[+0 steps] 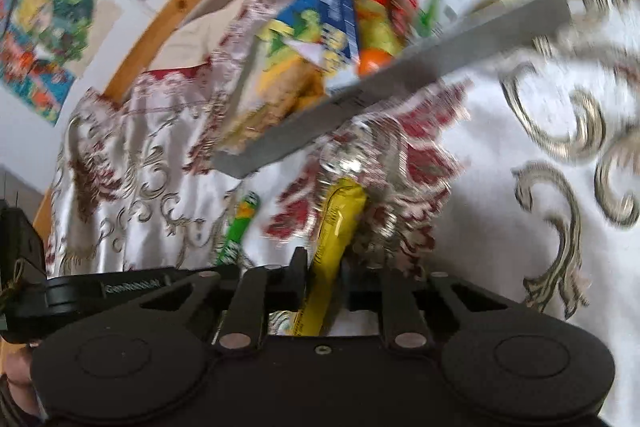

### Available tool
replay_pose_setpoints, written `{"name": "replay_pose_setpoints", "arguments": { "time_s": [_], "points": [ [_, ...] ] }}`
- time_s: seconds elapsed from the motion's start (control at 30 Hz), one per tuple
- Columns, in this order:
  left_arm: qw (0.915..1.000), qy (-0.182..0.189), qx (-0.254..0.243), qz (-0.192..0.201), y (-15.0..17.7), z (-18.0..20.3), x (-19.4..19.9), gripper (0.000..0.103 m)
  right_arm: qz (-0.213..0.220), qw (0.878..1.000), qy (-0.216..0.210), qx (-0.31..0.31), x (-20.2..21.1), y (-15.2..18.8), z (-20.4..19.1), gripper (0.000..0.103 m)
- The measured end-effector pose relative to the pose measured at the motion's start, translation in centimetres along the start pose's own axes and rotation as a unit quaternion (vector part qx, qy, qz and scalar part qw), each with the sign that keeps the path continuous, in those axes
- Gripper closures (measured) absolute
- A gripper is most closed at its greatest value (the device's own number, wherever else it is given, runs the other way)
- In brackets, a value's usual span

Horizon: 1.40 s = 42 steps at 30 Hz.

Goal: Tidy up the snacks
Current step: 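Close the left gripper on the green stick while the right grasps the yellow wafer pack, then lift the green stick and yellow wafer pack and carry both over the tray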

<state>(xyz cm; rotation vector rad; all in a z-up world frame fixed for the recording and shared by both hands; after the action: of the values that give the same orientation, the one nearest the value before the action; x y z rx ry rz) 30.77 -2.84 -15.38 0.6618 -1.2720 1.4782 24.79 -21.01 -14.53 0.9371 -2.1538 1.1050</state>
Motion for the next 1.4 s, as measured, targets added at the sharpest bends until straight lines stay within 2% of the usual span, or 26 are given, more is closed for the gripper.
{"name": "replay_pose_setpoints", "arguments": {
  "time_s": [0.1, 0.2, 0.3, 0.43, 0.53, 0.67, 0.77, 1.0, 1.13, 1.4],
  "points": [
    [0.9999, -0.001, 0.004, -0.016, 1.6, 0.6, 0.8, 0.085, 0.008, 0.998, 0.022, 0.052, 2.1, 0.3, -1.1, 0.09],
    [0.9985, 0.004, 0.015, -0.053, 3.9, 1.1, 1.2, 0.085, 0.006, 0.997, 0.038, 0.063, 4.5, 1.3, -1.0, 0.092],
    [0.9972, -0.004, 0.012, -0.074, 6.2, 1.5, 1.2, 0.085, 0.001, 0.997, 0.054, 0.057, 7.0, 3.0, 0.1, 0.091],
    [0.9975, -0.027, -0.005, -0.065, 7.1, 2.2, 1.7, 0.084, -0.003, 0.998, 0.064, 0.024, 8.4, 5.0, 2.2, 0.088],
    [0.9977, -0.026, 0.0, -0.062, 7.1, 1.9, 1.3, 0.083, 0.004, 0.997, 0.072, 0.026, 7.8, 5.3, 2.5, 0.085],
    [0.9986, -0.018, 0.0, -0.051, 6.7, 1.6, 1.1, 0.081, 0.002, 0.995, 0.091, 0.046, 5.8, 5.5, 2.4, 0.076],
    [0.9986, -0.02, 0.005, -0.048, 6.9, 1.7, 0.8, 0.08, -0.004, 0.994, 0.088, 0.058, 4.9, 5.7, 2.1, 0.076],
    [0.9985, -0.033, 0.011, -0.041, 7.5, 1.9, 1.6, 0.084, 0.002, 0.994, 0.086, 0.065, 5.6, 6.1, 2.0, 0.08],
    [0.9984, -0.038, 0.01, -0.04, 7.8, 2.2, 1.9, 0.084, -0.002, 0.995, 0.084, 0.052, 5.4, 6.1, 2.5, 0.079],
    [0.9986, -0.025, 0.021, -0.043, 7.6, 1.9, 1.8, 0.082, -0.019, 0.998, 0.065, 0.009, 4.3, 6.0, 3.9, 0.069]
  ]
}}
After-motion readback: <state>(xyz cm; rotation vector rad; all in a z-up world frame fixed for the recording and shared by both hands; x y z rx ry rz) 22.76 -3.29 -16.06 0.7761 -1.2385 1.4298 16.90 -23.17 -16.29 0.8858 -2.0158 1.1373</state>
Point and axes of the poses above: each gripper's, at about its wrist camera, not at the fingertips, and x roughly against the way its jaws point, z to its right, y to its underside, the point moved 7 cm from there along -x, roughly the way its jaws point, and after that the axes turned 1 degree about y, right-handed, at the moved point
